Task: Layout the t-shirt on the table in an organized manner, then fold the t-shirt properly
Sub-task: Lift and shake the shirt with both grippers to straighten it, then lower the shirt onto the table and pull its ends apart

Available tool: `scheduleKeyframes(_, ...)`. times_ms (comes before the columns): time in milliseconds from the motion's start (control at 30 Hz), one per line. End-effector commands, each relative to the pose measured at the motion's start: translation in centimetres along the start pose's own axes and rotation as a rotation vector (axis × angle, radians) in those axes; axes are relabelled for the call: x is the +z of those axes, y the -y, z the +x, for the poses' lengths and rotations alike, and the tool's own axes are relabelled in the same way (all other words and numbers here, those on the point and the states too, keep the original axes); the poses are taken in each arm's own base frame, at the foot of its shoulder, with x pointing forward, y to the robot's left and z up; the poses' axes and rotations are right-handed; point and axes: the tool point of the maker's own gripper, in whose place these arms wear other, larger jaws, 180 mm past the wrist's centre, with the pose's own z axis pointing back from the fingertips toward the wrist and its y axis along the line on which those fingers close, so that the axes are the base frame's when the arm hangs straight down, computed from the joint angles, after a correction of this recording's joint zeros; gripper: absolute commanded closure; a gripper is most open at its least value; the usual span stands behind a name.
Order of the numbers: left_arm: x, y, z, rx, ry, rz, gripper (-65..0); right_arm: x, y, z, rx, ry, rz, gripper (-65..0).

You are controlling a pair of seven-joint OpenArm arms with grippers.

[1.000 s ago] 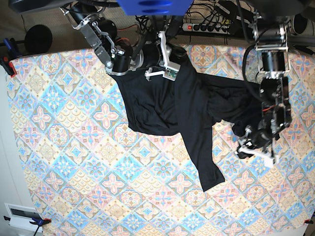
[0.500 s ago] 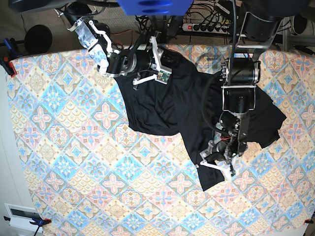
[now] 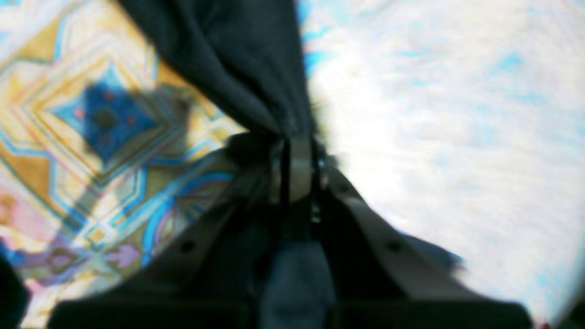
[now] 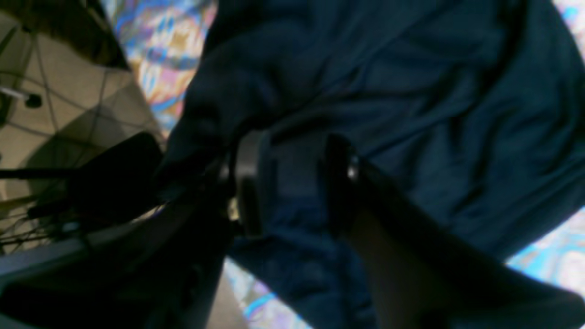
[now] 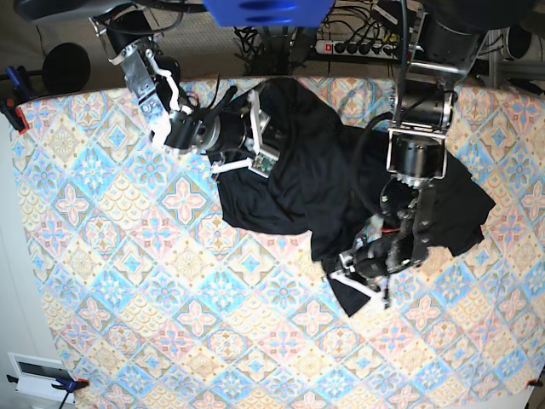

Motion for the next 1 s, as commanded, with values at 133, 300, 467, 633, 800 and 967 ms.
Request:
scheduleKeyframes(133,8.4,-1.9,4.3,0.005,0.166,-0.091,0.0,0.5,2.1,2.0,-0.004,0.084,-0.036,-19.9)
scheduleKeyframes(300,16.8,-6.9,3.1,0.028,0.226,-0.092,0.0,0.2,3.9,2.3,0.002,0.074,-0.059,-19.9)
scheduleKeyframes(467,23.8,-11.1,1.7,0.040,0.270,-0.021,0.0,0.0,5.7,3.0,-0.001,0.087,-0.080,-19.9)
scheduleKeyframes(633,28.6,-16.8,-0.3,0.119,0.282,0.121,0.0,-0.1,7.5,3.6,0.001,0.087,-0.102,-19.9)
scheduleKeyframes(800,29.7,-20.5,-2.7,0.084,0.238,0.298,0.0,-0.4,8.6,3.1,-0.014,0.064,-0.111,-19.9)
scheduleKeyframes(967,29.8,-23.0,-4.1,0.064,0.251,0.435,0.0,-0.6,8.7,2.7,-0.026,0.052,-0.108,-19.9)
